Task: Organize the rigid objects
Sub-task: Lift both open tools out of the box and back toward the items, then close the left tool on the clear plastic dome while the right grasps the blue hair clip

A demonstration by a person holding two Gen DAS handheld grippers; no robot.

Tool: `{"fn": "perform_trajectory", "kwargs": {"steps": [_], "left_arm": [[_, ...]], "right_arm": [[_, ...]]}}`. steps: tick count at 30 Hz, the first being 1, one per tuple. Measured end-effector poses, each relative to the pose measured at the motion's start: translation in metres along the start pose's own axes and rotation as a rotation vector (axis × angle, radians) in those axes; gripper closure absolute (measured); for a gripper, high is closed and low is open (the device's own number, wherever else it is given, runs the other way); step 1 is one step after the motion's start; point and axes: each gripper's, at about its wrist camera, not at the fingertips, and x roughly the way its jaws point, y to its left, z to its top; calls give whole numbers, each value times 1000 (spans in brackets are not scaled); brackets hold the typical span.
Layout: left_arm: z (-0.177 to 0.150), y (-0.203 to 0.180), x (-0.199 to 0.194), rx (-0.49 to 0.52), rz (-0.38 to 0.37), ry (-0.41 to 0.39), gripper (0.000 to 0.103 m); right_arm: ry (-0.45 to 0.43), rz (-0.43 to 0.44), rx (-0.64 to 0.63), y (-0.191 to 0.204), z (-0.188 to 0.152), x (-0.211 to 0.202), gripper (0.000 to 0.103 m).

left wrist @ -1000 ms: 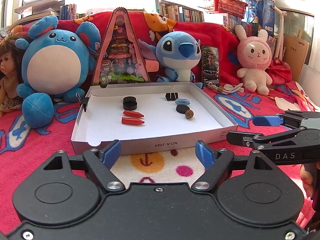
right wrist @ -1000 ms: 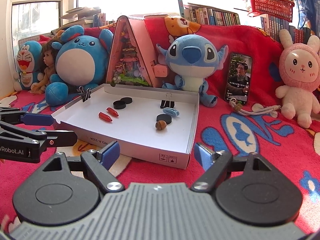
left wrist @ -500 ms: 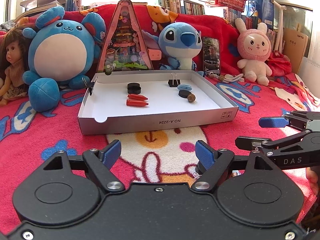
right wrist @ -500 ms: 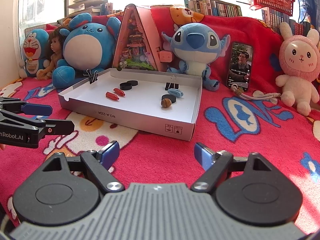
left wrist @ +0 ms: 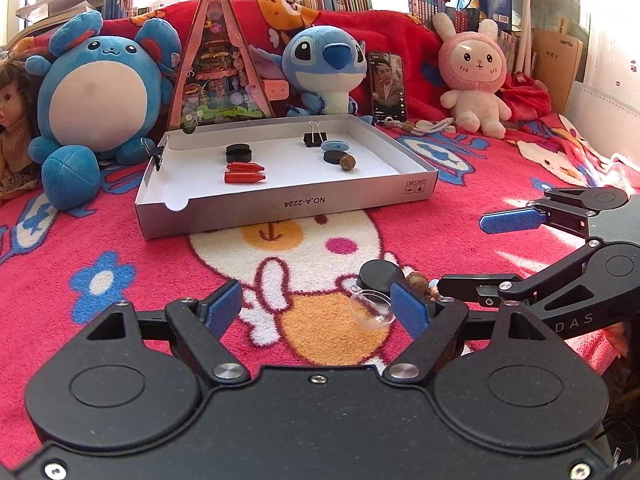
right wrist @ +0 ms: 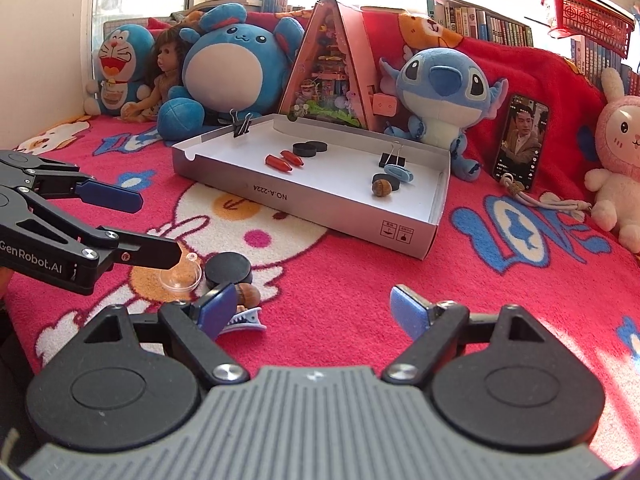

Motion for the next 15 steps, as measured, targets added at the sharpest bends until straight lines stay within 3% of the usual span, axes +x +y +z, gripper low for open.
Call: {"fn": "perform_trajectory", "kwargs": {"steps": [6, 10, 15], "left_arm": [[-3, -1, -2, -31, -93, 30, 38], [-4, -7, 4, 8, -79, 46, 53], [-6, -14, 11, 59, -69, 55, 59]], "right_arm": [[22, 68, -74, 8, -9, 1, 9], [26, 78, -116, 17, -12, 3, 9], [12, 94, -115, 18, -12, 6, 9]]}}
